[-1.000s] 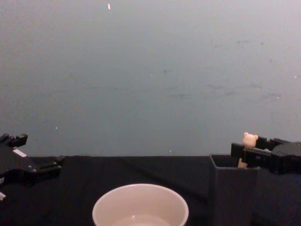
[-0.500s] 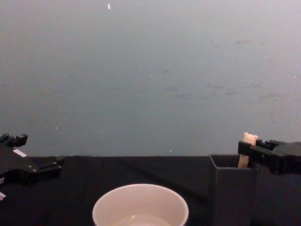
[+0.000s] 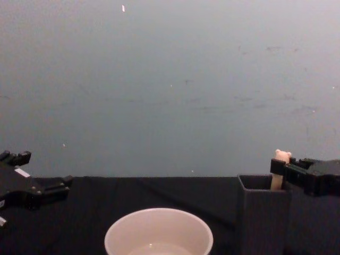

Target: Pick up the stirring spoon with one hand, stir inside the cup, then place it back in its original position.

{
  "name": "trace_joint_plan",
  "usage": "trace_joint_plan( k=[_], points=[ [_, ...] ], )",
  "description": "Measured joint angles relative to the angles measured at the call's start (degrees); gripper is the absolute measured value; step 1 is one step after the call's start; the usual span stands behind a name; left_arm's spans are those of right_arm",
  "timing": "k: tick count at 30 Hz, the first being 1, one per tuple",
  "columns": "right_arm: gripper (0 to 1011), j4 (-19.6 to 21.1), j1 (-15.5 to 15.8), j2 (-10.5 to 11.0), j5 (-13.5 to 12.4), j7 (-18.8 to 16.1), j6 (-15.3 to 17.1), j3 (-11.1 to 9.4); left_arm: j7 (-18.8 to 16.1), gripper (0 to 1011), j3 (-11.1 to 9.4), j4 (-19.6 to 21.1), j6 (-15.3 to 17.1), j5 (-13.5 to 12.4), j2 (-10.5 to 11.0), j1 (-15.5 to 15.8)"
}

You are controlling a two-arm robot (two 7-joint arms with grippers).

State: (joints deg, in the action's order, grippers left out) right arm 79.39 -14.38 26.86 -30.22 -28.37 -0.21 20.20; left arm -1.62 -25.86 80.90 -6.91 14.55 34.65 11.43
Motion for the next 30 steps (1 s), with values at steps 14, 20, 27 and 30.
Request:
trace_joint_plan(
  k=[14, 20, 27, 30],
  points=[
    [218, -0.01, 0.0, 0.0, 0.03, 0.0, 0.0, 0.0, 0.0, 1001, 0.0, 0.0, 0.0, 0.0, 0.0, 0.0],
    [218, 0.65, 0.15, -0.2, -0.61, 0.22, 0.78, -0.58, 0.0, 1001, 0.0, 0.01, 0.0, 0.0, 0.0, 0.0],
    [218, 2.75, 0.57, -0.08, -2.64, 0.28, 1.58, -1.66, 0.0, 1002, 0.0, 0.0, 0.0, 0.0, 0.0, 0.0],
    [218, 3.97, 0.82, 0.1, -3.83, 0.36, 2.19, -2.22, 0.0, 1001, 0.0, 0.01, 0.0, 0.0, 0.0, 0.0]
  ],
)
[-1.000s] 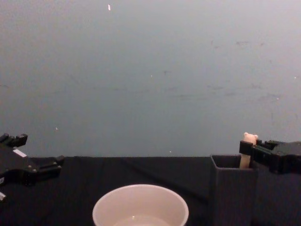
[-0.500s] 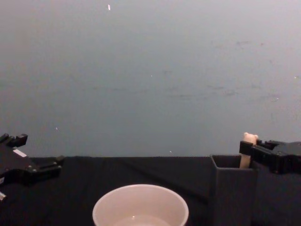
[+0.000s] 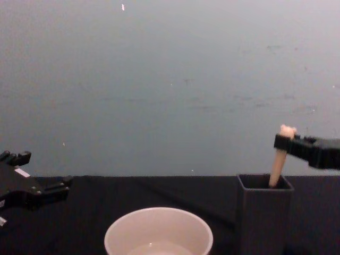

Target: Pick up the stirring spoon with one hand, stir inside the cup, then place it back in its original position.

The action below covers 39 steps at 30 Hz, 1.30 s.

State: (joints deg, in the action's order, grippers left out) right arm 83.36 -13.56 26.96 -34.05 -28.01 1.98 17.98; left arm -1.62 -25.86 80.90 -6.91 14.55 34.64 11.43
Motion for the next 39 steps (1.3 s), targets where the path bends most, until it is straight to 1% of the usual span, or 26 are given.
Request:
trace_joint_plan(
  k=[1, 6, 8, 11, 15, 20, 24, 29, 30, 33, 35, 36, 39],
  points=[
    [218, 0.7, 0.13, 0.13, -0.66, 0.08, 0.25, -0.3, 0.0, 1001, 0.0, 0.0, 0.0, 0.0, 0.0, 0.0],
    [218, 2.84, 0.51, 0.54, -2.34, 0.52, 0.42, -1.16, 0.0, 1001, 0.0, 0.0, 0.0, 0.0, 0.0, 0.0],
    [218, 3.49, 0.59, 0.66, -2.82, 0.62, 0.34, -1.47, 0.0, 1001, 0.0, 0.0, 0.0, 0.0, 0.0, 0.0],
    [218, 5.33, 0.65, 0.86, -4.28, 0.85, -0.26, -2.29, 0.0, 1001, 0.0, 0.0, 0.0, 0.0, 0.0, 0.0],
    [218, 6.48, 0.42, 0.83, -5.4, 0.91, -0.93, -2.61, 0.0, 1001, 0.0, 0.0, 0.0, 0.0, 0.0, 0.0],
    [218, 6.95, -0.38, 0.35, -6.27, 0.92, -1.75, -2.42, 0.0, 1001, 0.0, 0.0, 0.0, 0.0, 0.0, 0.0],
    [218, 6.86, -1.31, -0.24, -6.58, 0.86, -2.21, -1.56, 0.0, 1001, 0.0, 0.0, 0.0, 0.0, 0.0, 0.0],
    [218, 6.03, -2.81, -0.99, -6.36, 0.41, -2.44, 0.34, 0.0, 1001, 0.0, 0.0, 0.0, 0.0, 0.0, 0.0],
    [218, 5.74, -3.29, -1.13, -5.9, 0.18, -2.47, 1.09, 0.0, 1002, 0.0, 0.0, 0.0, 0.0, 0.0, 0.0],
    [218, 5.27, -4.0, -1.31, -5.04, -0.19, -2.49, 2.27, 0.0, 1001, 0.0, 0.0, 0.0, 0.0, 0.0, 0.0],
    [218, 4.78, -4.61, -1.5, -4.16, -0.6, -2.49, 3.56, 0.0, 1001, 0.0, 0.0, 0.0, 0.0, 0.0, 0.0],
    [218, 4.4, -5.04, -1.62, -3.32, -0.96, -2.49, 4.54, 0.0, 1002, 0.0, 0.0, 0.0, 0.0, 0.0, 0.0],
    [218, 3.89, -5.5, -1.74, -2.33, -1.43, -2.48, 5.74, 0.0, 1001, 0.0, 0.0, 0.0, 0.0, 0.0, 0.0]
  ],
)
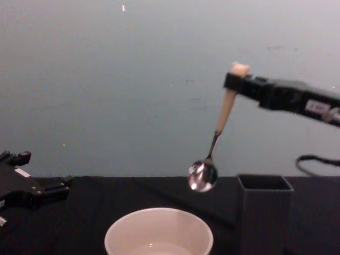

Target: Pick up the stirring spoon with one hand, stir inside the cup, then place it back in its original position.

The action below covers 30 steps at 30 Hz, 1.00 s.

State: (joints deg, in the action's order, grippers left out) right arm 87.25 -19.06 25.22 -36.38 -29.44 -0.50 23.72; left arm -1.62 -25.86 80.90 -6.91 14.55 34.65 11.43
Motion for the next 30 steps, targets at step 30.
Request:
trace_joint_plan(
  k=[30],
  points=[
    [218, -4.65, -2.07, -1.3, 7.71, -6.61, -0.1, 9.6, 0.0, 1001, 0.0, 0.0, 0.0, 0.0, 0.0, 0.0]
  ],
)
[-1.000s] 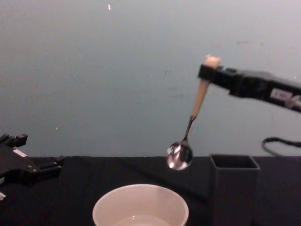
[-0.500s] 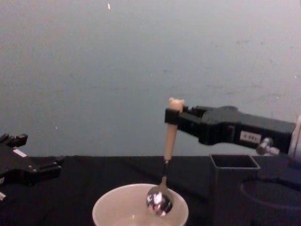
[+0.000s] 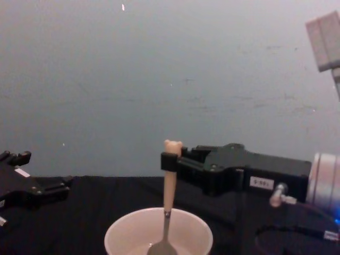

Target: Pick up the stirring spoon with one hand, stir inside the cup, then place it back in its original position.

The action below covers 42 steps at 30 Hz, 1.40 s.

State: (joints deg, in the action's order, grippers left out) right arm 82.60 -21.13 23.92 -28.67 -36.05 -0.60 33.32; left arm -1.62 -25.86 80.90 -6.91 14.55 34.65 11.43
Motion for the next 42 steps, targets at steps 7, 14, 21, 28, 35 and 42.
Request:
trace_joint_plan(
  k=[7, 14, 21, 28, 35, 42],
  points=[
    [218, -1.57, -1.2, -1.32, 0.57, -0.43, 0.32, 1.33, 0.0, 1001, 0.0, 0.0, 0.0, 0.0, 0.0, -0.01],
    [218, -4.43, -3.11, -3.21, 1.4, -0.82, 0.45, 2.65, 0.0, 1001, 0.0, 0.0, 0.0, 0.0, 0.0, 0.0],
    [218, -8.44, -5.43, -5.54, 2.25, -0.68, 0.03, 3.12, 0.0, 1001, 0.0, 0.0, 0.0, 0.0, 0.0, -0.01],
    [218, -11.97, -7.3, -7.26, 2.87, 0.5, -0.57, 2.27, 0.0, 1001, 0.0, 0.0, 0.0, 0.0, 0.0, 0.0],
    [218, -13.06, -7.66, -7.48, 3.03, 1.65, -0.81, 0.79, 0.0, 1001, 0.0, 0.0, 0.0, 0.0, 0.0, 0.0],
    [218, -10.82, -6.01, -5.9, 3.03, 2.23, -0.48, -0.68, 0.0, 1001, 0.0, 0.0, 0.0, 0.0, 0.0, 0.0]
  ],
)
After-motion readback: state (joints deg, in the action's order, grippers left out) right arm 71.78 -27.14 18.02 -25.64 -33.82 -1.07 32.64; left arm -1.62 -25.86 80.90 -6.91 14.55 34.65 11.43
